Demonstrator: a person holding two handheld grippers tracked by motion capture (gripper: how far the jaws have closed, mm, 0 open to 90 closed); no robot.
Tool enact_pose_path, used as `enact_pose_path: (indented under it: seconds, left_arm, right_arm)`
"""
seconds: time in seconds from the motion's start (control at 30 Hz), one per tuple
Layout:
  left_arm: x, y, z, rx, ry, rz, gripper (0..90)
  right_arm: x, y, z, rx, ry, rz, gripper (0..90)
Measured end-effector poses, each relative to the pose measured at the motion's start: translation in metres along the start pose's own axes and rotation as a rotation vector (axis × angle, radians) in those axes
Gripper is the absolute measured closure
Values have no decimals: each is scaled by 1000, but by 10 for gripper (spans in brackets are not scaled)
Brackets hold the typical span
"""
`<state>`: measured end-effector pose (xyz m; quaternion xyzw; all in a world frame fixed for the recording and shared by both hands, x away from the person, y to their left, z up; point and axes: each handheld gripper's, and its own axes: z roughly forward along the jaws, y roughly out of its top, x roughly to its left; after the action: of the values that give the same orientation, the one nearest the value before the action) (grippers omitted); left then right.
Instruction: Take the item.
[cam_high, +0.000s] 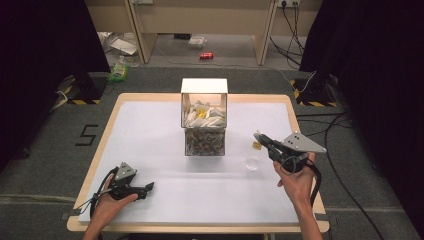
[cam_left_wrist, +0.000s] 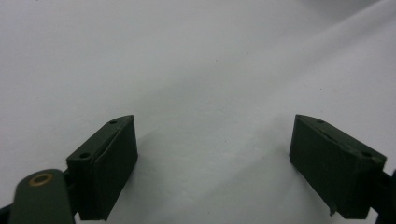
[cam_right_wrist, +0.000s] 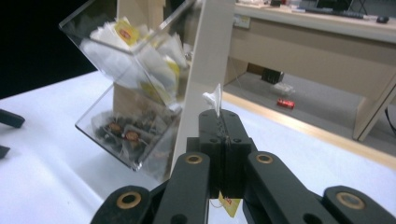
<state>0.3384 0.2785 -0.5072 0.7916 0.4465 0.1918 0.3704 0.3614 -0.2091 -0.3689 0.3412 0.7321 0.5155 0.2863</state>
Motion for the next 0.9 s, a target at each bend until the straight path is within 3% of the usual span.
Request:
enact_pose_path:
  seconds: [0.27, 0.9]
  left_arm:
    - [0, 0, 0, 1, -2, -1, 147]
    - [0, 0, 0, 1, -2, -1, 147]
  right_arm:
    - [-6, -20, 9, 49, -1, 26, 898]
    - [-9, -40, 29, 123, 13, 48, 899]
